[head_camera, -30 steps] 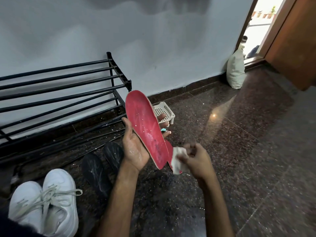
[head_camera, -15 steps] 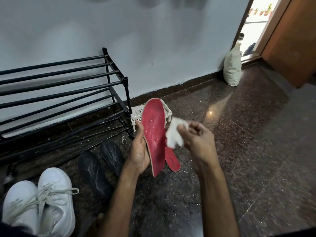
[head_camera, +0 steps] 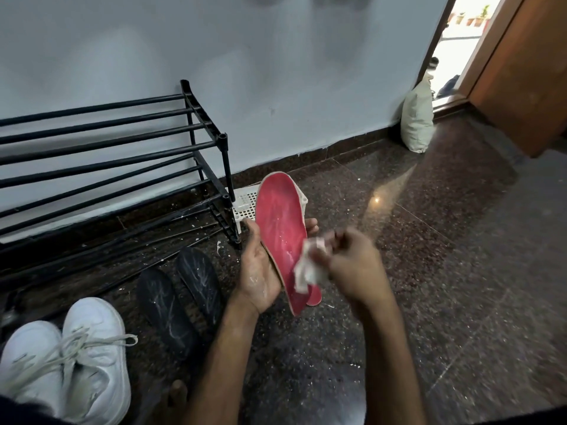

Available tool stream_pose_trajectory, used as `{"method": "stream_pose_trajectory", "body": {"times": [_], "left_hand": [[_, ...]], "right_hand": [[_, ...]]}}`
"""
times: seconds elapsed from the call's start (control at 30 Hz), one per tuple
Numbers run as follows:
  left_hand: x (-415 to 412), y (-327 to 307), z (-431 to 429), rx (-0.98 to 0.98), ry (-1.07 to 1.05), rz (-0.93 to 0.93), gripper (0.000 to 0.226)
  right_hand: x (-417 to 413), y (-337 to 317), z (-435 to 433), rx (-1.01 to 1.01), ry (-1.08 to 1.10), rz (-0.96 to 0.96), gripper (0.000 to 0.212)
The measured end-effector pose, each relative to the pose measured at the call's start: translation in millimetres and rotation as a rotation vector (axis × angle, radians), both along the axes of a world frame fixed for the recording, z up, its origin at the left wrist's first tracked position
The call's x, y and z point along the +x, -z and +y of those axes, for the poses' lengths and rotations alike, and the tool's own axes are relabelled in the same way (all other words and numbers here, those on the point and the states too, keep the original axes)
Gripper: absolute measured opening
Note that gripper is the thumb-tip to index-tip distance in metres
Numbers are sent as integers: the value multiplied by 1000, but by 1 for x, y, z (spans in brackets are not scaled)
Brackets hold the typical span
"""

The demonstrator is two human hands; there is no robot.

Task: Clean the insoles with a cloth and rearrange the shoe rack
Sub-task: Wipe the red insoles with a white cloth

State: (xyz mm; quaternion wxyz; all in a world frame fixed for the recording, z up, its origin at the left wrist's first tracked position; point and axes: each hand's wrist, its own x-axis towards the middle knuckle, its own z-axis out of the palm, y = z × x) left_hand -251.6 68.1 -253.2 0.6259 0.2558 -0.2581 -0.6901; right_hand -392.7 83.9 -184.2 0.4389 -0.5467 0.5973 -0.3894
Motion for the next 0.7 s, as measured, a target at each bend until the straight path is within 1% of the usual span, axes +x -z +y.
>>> {"method": "stream_pose_trajectory", "body": {"times": [0.03,0.07,0.1,0.13,0.2,0.23,0.3,0.37,0.4,0.43,0.47,0.53,0.57,0.6,0.63,0.7], "left_hand": [[-1,1,0,10,2,9,85],[-3,-2,1,6,12,31,86],[-4,-3,1,5,-5,33,85],[-5,-7,2,4,-5,29,83],[-5,-9,2,-10,19,18,81],[-4,-8,2,-20,27,10,82],[-1,-5,2,-33,17,36,88],[2,-2,2,-33,-10,54,89],[3,-3,2,-28,-11,49,88],[3,1,1,-17,-13,43,88],[4,3,1,-8,-2,53,88],[4,5,-1,17,4,47,88],[3,5,-2,24,2,31,87],[1,4,-2,31,5,23,86],[0,3,-2,38,7,25,86],[0,0,-2,25,5,45,87]], "right_hand": [[5,-10,-5,-40,-18,-204,19],[11,-17,-9,-78,-7,-357,20],[18,-19,-13,-126,22,-418,21],[25,-17,-16,-168,54,-381,21],[30,-5,-14,-204,65,-161,19],[25,5,-10,-172,25,-35,17],[10,25,-2,-29,-37,175,13],[-12,44,2,98,-70,442,12],[-21,46,2,129,-75,499,13],[-27,45,0,129,-78,434,15],[-29,39,-2,101,-75,228,17],[-21,18,-7,30,-89,-321,18],[-11,9,-11,-4,-106,-485,19],[-2,6,-15,-34,-107,-546,20],[7,10,-18,-51,-110,-500,20],[16,38,-21,-26,-103,-290,19]]}}
